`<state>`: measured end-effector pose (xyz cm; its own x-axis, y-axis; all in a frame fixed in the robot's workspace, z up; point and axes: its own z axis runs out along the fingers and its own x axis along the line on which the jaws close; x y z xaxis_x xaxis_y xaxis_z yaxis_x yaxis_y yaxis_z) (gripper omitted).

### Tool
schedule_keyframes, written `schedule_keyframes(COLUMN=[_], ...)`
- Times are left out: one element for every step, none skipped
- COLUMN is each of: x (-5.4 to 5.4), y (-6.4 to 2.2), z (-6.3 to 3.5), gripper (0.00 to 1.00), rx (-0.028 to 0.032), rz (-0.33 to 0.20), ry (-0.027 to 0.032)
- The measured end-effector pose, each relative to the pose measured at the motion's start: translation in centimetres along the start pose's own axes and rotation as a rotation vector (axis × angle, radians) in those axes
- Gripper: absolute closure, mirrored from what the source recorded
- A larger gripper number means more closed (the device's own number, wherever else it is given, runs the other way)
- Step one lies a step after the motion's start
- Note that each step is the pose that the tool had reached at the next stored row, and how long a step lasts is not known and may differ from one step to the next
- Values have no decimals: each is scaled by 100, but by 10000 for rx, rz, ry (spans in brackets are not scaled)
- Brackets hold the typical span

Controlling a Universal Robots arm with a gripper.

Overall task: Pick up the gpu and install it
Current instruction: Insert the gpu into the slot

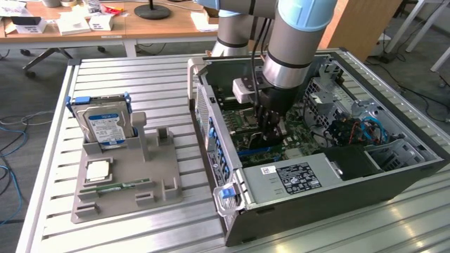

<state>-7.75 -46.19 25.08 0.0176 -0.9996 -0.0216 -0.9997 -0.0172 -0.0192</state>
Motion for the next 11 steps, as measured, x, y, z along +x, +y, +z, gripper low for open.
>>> schedule_keyframes(x=[2,3,5,7,9,11,12,13,13,13,14], y=[0,0,0,0,0,0,0,0,1,1,1], z=[0,0,0,0,0,0,0,1,7,12,13], gripper=[74,74,74,74,74,74,74,74,74,74,74], rx=[0,1,0,0,0,0,0,0,0,0,-1], rz=[0,0,-1,-1,0,0,0,0,0,-2,-2], ry=[-1,0,0,0,-1,0,-1,-1,-2,-1,1])
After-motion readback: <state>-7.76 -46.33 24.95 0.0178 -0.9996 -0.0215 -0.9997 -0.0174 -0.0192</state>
